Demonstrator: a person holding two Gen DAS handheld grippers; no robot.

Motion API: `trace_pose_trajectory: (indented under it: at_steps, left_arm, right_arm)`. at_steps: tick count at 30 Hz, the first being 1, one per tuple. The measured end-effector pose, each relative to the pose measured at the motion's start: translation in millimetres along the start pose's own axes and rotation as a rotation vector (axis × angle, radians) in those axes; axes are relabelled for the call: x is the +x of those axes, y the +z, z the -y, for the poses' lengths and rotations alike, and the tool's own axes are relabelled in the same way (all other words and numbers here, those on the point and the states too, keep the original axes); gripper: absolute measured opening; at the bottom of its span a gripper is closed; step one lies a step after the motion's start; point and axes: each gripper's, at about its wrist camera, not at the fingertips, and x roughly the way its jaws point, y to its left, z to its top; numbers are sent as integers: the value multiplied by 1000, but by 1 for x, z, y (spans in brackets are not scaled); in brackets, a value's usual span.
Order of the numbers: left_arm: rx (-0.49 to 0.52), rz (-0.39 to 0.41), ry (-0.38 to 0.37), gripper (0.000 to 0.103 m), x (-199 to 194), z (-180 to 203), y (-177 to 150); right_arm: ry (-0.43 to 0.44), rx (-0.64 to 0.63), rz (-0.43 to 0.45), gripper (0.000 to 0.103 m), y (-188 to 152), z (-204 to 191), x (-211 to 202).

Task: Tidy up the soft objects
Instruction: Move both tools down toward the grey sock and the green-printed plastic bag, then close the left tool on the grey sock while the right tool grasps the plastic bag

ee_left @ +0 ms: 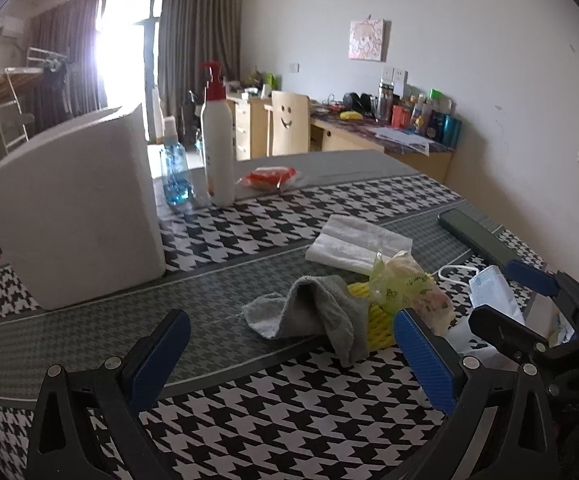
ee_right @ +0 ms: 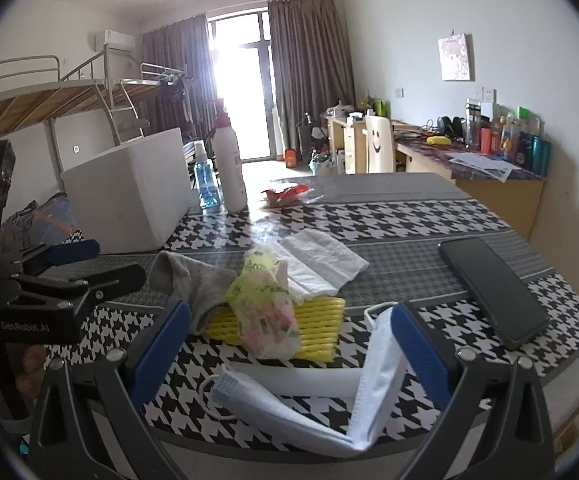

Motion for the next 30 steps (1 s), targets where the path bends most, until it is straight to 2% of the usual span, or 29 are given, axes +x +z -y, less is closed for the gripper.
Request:
trace_pose_trajectory:
  at_steps: [8,16,22,23,26,27,30]
  left_arm:
    - [50,-67,-50,102,14,3,10]
    - [106,-102,-25,101,31,8,16]
    - [64,-117,-77,85,44,-1,14]
    - [68,-122,-86,80,46,-1,13]
    - [65,-144,-133,73,52,-1,9]
    - [60,-148,-143,68,55,-2,9]
    - [46,-158,-160,62,57,-4,8]
  right_arm:
    - [20,-12,-38,102,2,-2,13]
    - [6,-6,-56,102,5,1,20]
    - [-25,-9,-70,102,6,0,25]
    - [-30,-11,-73,102,7,0,25]
    - [-31,-10,-82,102,8,-1,26]
    - [-32,-10,-85,102,8,-1,27]
    - [-27,-10,-100,102,9,-2,31]
